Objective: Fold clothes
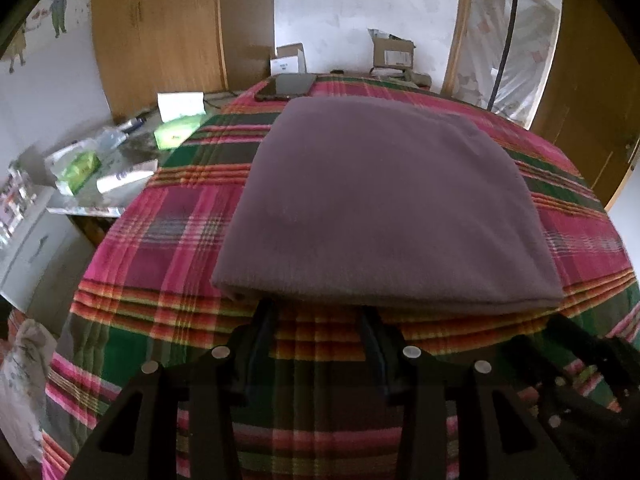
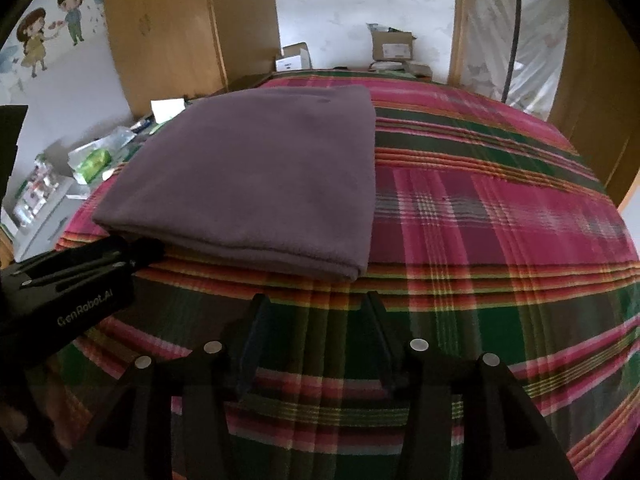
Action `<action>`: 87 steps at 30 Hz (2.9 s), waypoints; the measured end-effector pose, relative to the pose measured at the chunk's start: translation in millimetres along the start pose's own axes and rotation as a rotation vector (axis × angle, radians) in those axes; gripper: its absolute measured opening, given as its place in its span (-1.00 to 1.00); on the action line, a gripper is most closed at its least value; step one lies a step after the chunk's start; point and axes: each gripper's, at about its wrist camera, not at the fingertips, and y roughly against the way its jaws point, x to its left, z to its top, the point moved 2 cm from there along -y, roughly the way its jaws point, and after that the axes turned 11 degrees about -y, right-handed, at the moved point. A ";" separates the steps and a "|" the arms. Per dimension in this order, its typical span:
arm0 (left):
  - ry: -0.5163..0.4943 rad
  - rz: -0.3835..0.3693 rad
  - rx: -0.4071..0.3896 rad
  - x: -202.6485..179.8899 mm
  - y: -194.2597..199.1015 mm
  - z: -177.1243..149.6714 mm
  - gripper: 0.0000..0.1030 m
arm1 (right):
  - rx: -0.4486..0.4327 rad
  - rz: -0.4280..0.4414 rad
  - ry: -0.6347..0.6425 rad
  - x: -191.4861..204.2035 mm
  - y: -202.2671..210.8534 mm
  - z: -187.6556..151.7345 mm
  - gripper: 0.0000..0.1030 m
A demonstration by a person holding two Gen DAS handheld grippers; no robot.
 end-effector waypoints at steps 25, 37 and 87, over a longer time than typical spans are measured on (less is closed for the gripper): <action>0.023 0.018 -0.005 9.7 -4.2 -0.3 0.16 | 0.001 -0.069 -0.008 2.7 -5.5 4.8 0.30; 0.023 0.018 -0.005 9.8 -4.7 0.1 0.17 | 0.000 -0.071 -0.012 3.6 -4.8 3.4 0.30; 0.023 0.015 -0.005 12.3 -6.6 0.5 0.17 | 0.000 -0.073 -0.016 1.3 -5.3 4.1 0.31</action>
